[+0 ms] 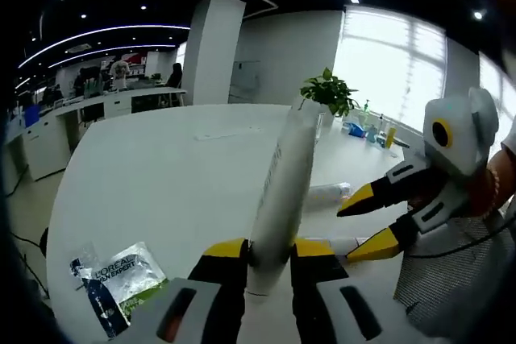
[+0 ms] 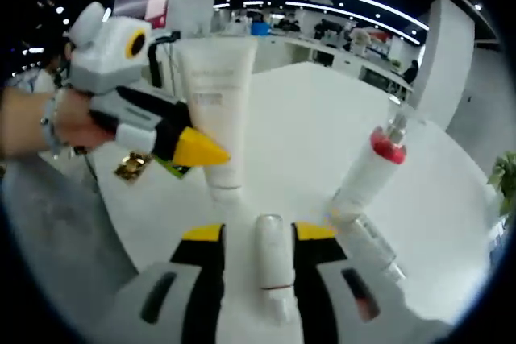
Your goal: Arrange the skincare products in the storage area until every visible bottle or jar stands upright without overlapping.
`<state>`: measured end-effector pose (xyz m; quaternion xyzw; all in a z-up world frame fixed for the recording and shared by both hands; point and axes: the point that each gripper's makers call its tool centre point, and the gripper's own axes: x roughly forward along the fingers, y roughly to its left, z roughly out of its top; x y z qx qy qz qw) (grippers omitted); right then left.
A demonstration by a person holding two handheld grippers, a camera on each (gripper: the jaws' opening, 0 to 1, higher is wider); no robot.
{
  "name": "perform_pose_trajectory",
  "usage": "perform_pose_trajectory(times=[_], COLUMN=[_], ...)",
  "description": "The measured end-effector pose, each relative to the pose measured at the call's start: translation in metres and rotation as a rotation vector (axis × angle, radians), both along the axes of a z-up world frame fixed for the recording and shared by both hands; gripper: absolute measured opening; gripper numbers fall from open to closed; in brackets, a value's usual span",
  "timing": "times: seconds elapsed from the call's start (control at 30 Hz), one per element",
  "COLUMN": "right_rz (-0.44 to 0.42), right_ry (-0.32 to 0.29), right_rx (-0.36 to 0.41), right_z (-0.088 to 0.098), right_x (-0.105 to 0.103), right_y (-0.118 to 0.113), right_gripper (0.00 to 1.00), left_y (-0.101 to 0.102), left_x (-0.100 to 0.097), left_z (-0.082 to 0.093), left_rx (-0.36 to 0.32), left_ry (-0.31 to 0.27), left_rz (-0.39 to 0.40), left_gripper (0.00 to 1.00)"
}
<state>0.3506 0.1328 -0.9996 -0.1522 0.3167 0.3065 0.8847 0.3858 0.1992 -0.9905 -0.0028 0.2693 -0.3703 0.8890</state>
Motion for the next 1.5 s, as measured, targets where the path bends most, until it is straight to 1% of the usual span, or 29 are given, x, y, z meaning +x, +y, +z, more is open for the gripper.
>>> perform_pose_trajectory(times=[0.07,0.17,0.3,0.47,0.53,0.67,0.77,0.87,0.93,1.03,1.1,1.2,1.3,1.37,1.5], right_rz=[0.004,-0.005,-0.025,-0.032,-0.039,-0.058,-0.06,-0.058,-0.054,-0.05,-0.049,-0.043,-0.036,-0.036,-0.04], right_ry=[0.024,0.054,0.063,0.062,0.059,0.049,0.042,0.047,0.059,0.098,0.098,0.097,0.123,0.155,0.15], right_rx=[0.009,0.026,0.042,0.022,0.015,0.011,0.01,0.015,0.022,0.039,0.046,0.057,0.07,0.083,0.09], right_z=[-0.003,-0.006,-0.006,-0.008,-0.008,-0.007,-0.006,-0.006,-0.006,-0.009,-0.008,-0.006,-0.008,-0.012,-0.01], right_x=[-0.002,-0.003,-0.003,-0.001,0.0,0.003,0.004,0.003,0.002,-0.003,-0.003,-0.004,-0.007,-0.01,-0.01], right_y=[0.0,-0.002,-0.007,-0.014,-0.018,-0.024,-0.025,-0.025,-0.024,-0.022,-0.021,-0.019,-0.016,-0.014,-0.015], right_gripper=[0.29,0.29,0.29,0.29,0.28,0.28,0.27,0.27,0.27,0.27,0.27,0.27,0.27,0.27,0.27], left_y=[-0.002,-0.005,-0.012,-0.022,-0.025,-0.033,-0.04,-0.045,-0.051,-0.057,-0.061,-0.065,-0.067,-0.069,-0.068], left_x=[0.004,0.008,0.017,0.028,0.032,0.037,0.041,0.044,0.047,0.05,0.051,0.053,0.054,0.055,0.055], left_z=[0.0,-0.001,-0.001,-0.001,-0.001,0.0,0.0,0.0,0.0,0.0,0.0,0.0,0.0,0.0,0.0], left_rx=[0.004,0.019,0.031,0.035,0.031,0.021,0.011,0.015,0.017,0.018,0.02,0.018,0.011,0.005,0.002], left_ry=[-0.002,-0.022,-0.035,-0.056,-0.057,-0.06,-0.058,-0.063,-0.063,-0.065,-0.07,-0.071,-0.069,-0.066,-0.049], left_rz=[-0.012,-0.041,-0.071,-0.108,-0.117,-0.16,-0.19,-0.212,-0.233,-0.259,-0.274,-0.29,-0.296,-0.301,-0.288], left_gripper=[0.2,0.2,0.2,0.19,0.19,0.19,0.19,0.19,0.19,0.19,0.19,0.19,0.19,0.19,0.2])
